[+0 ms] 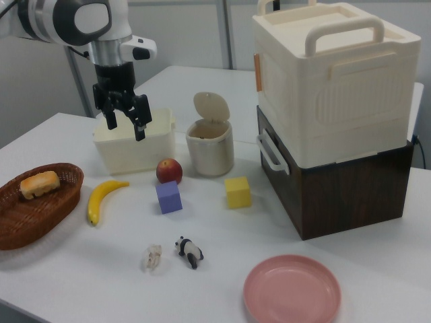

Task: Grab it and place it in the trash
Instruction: 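Move the gripper over the white crumpled paper ball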

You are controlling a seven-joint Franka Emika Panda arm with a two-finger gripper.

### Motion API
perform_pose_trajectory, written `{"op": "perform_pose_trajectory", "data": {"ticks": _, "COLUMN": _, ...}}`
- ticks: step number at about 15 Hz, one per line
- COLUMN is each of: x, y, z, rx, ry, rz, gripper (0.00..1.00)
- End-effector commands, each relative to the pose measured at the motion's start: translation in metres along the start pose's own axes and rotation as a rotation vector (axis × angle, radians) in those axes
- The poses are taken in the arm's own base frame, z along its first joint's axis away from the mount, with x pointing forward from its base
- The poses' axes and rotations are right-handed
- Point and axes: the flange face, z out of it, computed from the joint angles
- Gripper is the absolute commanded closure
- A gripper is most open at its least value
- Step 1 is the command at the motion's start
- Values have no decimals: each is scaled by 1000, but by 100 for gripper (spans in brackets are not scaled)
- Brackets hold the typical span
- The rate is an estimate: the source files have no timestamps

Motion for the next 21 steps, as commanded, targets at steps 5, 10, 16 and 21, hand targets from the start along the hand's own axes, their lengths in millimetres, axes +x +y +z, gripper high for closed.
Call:
{"op": "perform_pose_trajectory", "data": {"ticks": 5, "x": -56, "y": 22, "z": 46, "rx": 46, "ry": 125, "rz": 93, "gripper": 0}}
{"op": "perform_pose_trajectory", "data": {"ticks": 10, "x": -72, "y": 55, "z": 65, "rx": 51, "ry": 106, "rz": 135, "gripper": 0}}
{"op": "perform_pose_trajectory", "data": {"ticks": 16, "x": -71, "y": 102, "z": 96, "rx": 43, "ry": 58, "rz": 195, "gripper": 0}}
{"op": "perform_pose_trajectory", "data": {"ticks": 21, "x": -57, "y": 123, "z": 126, "rx": 61, "ry": 8, "rz": 229, "gripper": 0}}
